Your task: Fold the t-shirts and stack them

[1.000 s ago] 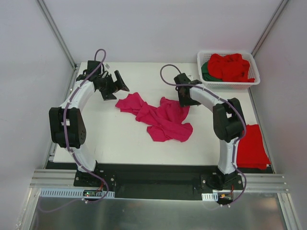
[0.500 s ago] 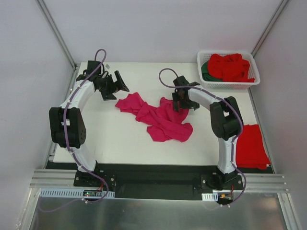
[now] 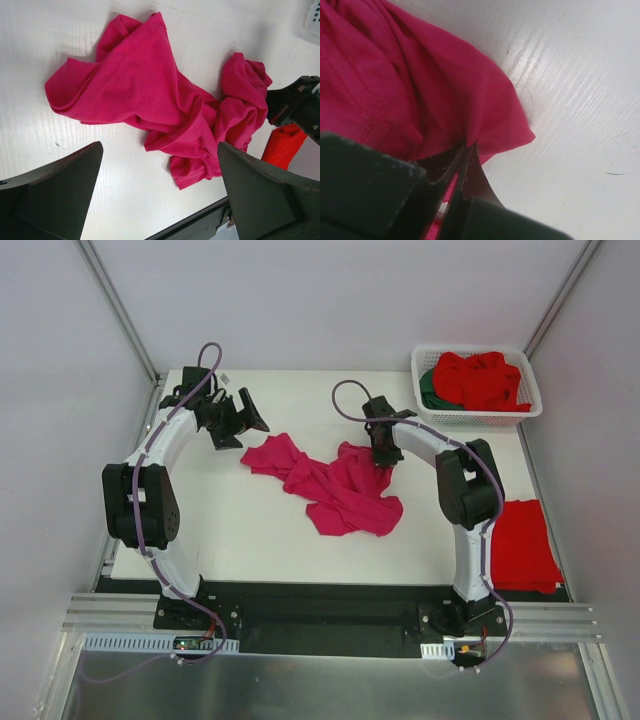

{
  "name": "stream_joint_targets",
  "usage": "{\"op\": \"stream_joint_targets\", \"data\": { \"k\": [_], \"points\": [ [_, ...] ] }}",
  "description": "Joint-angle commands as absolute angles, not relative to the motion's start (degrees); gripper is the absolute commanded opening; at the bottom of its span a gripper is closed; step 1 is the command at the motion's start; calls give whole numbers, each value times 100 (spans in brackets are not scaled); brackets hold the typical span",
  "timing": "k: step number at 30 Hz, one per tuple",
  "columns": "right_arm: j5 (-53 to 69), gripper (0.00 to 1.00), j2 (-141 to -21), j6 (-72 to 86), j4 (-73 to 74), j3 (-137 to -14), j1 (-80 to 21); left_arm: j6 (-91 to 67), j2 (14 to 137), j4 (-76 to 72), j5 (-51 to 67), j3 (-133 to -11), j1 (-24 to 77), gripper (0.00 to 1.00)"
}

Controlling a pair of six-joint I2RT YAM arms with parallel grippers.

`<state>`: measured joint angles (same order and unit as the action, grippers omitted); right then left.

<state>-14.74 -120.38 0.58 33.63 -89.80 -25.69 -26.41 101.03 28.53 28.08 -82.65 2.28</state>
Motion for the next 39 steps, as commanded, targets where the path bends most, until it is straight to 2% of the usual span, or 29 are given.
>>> {"op": "stream_joint_targets", "data": {
  "k": [1,9,17,18,19,20,21,23,25,28,31,35,39],
  "points": [
    [-1765,1,-11611,53,3305,-8929,-2566,-2522,10020,2892,2786,-8394,264,99],
    [-2478,1,-11390,-430,3121,-10106,-2628,-2531,10020,2900,2830,-8411,272,99],
    [-2882,3,-12364,-1387,2453,-12072,-2628,-2540,9993,2900,2865,-8446,272,99],
    [-2987,8,-12445,-1441,2365,-12146,-2637,-2540,9993,2909,2857,-8438,272,99],
    [-3188,20,-12498,-1476,2303,-12251,-2619,-2540,9984,2900,2848,-8446,272,99],
    [-3251,78,-12707,-1468,2520,-12409,-2610,-2540,9976,2900,2865,-8438,272,99],
    [-3348,96,-12839,-1381,2879,-13045,-2636,-2540,9976,2900,2874,-8429,272,99],
    [-3980,96,-12702,-1205,3408,-13097,-2724,-2531,9958,2909,2874,-8420,272,99],
    [-4226,96,-12080,-1029,3017,-11564,-2926,-2531,9958,2909,2891,-8420,272,99],
    [-3520,96,-10866,-485,2119,-9544,-3120,-2531,9976,2900,2918,-8455,272,99],
    [-2779,98,-10381,-19,2336,-8687,-3181,-2522,9949,2918,2936,-8446,272,99],
    [-2865,99,-10090,-87,2399,-8008,-3410,-2566,10063,2909,3015,-8516,325,99],
    [-2954,97,-10011,-272,2443,-7972,-3375,-2505,10283,3189,2595,-8911,693,99]
  ]
}}
